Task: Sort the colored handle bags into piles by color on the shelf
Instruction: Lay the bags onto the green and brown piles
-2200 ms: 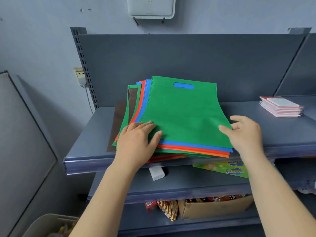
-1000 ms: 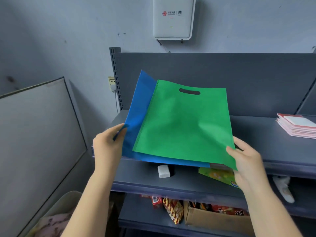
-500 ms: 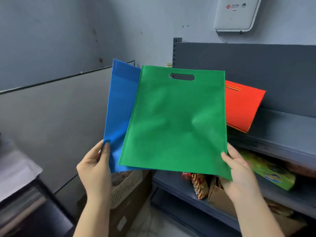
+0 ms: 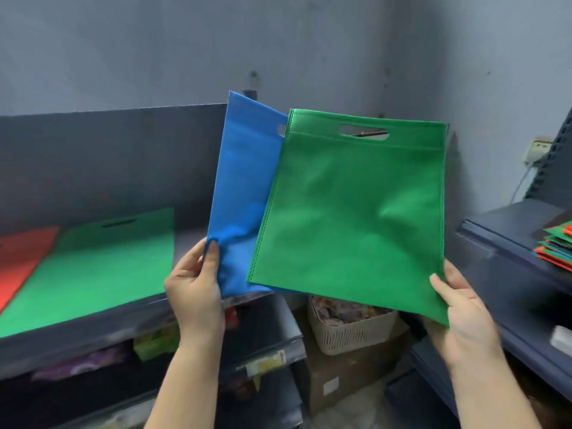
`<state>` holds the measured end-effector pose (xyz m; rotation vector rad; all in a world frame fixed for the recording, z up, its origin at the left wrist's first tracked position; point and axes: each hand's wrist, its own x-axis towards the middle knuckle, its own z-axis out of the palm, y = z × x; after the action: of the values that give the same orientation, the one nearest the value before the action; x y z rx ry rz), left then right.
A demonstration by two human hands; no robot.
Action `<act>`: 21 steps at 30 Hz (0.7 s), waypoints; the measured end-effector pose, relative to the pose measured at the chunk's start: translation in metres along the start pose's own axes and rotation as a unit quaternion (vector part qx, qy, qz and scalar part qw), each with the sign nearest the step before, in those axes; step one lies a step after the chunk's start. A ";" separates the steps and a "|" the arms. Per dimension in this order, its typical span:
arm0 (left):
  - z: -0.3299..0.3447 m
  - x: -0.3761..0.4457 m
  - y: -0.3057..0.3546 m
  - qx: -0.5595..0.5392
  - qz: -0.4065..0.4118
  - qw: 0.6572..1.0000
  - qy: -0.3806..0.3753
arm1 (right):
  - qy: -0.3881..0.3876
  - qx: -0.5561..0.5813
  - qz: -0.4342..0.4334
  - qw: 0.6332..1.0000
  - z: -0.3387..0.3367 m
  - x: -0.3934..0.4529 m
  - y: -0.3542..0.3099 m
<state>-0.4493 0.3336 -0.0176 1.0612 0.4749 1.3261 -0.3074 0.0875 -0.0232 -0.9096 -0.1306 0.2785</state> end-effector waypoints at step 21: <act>-0.284 0.119 0.127 0.145 0.133 0.955 0.224 | -0.185 -0.040 0.102 0.977 0.260 -0.069 0.168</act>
<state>-0.7179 0.5301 -0.0160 1.0880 0.9110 1.7898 -0.4635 0.3620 0.0022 -0.9458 -0.3965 0.6380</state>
